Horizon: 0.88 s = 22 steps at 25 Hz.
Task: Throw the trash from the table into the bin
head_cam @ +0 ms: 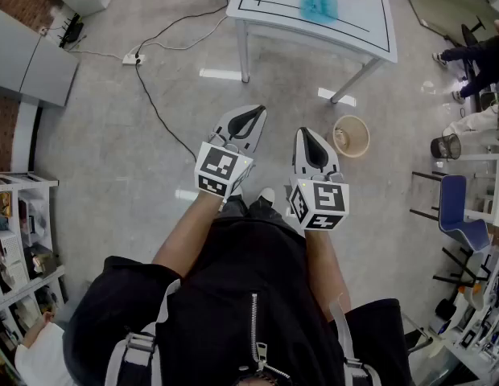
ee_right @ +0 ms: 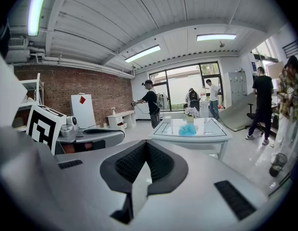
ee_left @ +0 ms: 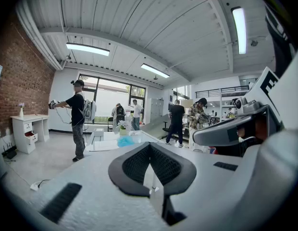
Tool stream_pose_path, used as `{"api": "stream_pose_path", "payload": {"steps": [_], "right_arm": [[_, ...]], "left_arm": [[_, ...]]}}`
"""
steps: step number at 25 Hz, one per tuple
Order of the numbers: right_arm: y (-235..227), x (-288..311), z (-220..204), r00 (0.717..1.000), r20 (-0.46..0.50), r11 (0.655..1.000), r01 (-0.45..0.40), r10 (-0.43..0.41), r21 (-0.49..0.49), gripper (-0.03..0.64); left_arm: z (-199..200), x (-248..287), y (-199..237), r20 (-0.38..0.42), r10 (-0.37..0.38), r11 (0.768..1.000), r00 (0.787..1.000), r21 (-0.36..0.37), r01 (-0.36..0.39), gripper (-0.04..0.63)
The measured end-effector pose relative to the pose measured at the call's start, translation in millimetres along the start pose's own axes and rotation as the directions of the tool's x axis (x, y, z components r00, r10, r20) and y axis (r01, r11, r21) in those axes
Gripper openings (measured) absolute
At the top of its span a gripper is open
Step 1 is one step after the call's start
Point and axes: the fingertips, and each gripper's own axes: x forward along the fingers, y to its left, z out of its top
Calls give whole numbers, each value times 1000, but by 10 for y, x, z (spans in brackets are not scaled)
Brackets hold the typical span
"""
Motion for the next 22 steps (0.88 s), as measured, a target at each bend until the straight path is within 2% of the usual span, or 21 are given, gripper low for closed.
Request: {"api": "stream_pose_path", "payload": {"steps": [7,16,22], "right_arm": [[-44,28,-29,1000,-1,999,-22,22,25,9],[-192,-30,-125,1000,-13,999,-11,11,31,11],[-348,-137,-149,1000,-3,999,-22,22,41,11]], "left_arm": [[-16,52,-27,-5,-1,1000,1000,-5,1,6],[-84,132,-80,-21,15,1000,1000,-25,-15,6],[-98,243,-264,-29,21,1000,999,-15,-22,6]]}}
